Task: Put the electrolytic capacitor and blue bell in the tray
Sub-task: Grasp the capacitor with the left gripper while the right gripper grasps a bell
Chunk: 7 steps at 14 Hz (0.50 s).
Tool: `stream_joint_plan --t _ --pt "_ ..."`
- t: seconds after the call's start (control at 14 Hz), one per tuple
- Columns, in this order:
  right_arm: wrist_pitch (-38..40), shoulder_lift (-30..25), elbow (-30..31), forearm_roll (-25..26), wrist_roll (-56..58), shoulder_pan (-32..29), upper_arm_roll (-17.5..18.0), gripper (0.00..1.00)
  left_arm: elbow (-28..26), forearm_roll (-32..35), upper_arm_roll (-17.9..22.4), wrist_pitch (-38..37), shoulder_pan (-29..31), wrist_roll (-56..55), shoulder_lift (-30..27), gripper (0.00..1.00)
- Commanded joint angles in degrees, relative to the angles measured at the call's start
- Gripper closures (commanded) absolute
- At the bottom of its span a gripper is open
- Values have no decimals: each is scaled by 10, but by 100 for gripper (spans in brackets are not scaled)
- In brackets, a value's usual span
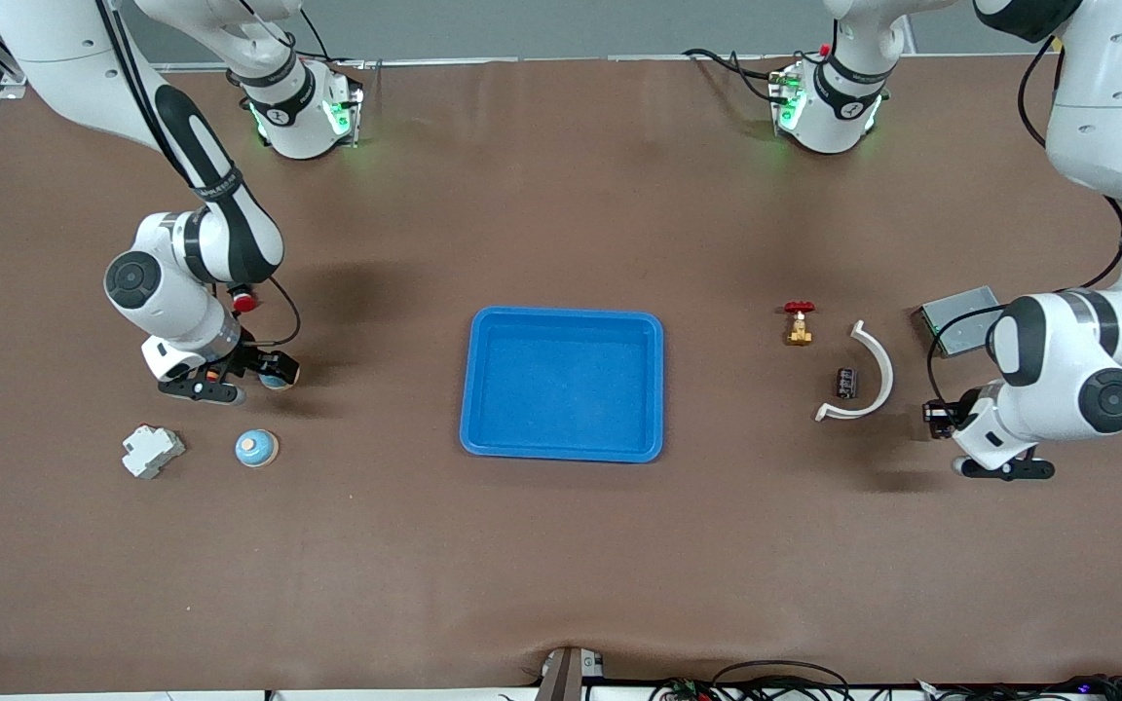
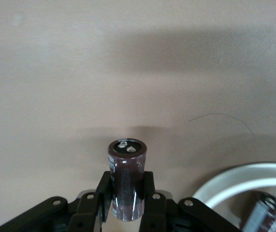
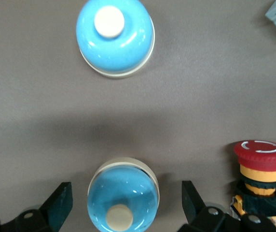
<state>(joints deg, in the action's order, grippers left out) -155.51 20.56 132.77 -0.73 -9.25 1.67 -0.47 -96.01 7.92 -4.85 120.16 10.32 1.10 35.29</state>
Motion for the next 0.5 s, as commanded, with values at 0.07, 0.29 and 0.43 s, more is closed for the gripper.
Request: stream_joint_plan --t 0.07,0.29,0.43 --pt "-22 5 12 6 -3 5 -4 0 84 -8 -18 -115 -5 -85 -16 100" --pt "-26 12 13 6 -5 6 -3 13 111 -11 -59 -133 -5 -209 -43 100" --pt "-24 12 12 5 -9 14 -3 49 118 -26 -81 -133 -7 -270 -58 100"
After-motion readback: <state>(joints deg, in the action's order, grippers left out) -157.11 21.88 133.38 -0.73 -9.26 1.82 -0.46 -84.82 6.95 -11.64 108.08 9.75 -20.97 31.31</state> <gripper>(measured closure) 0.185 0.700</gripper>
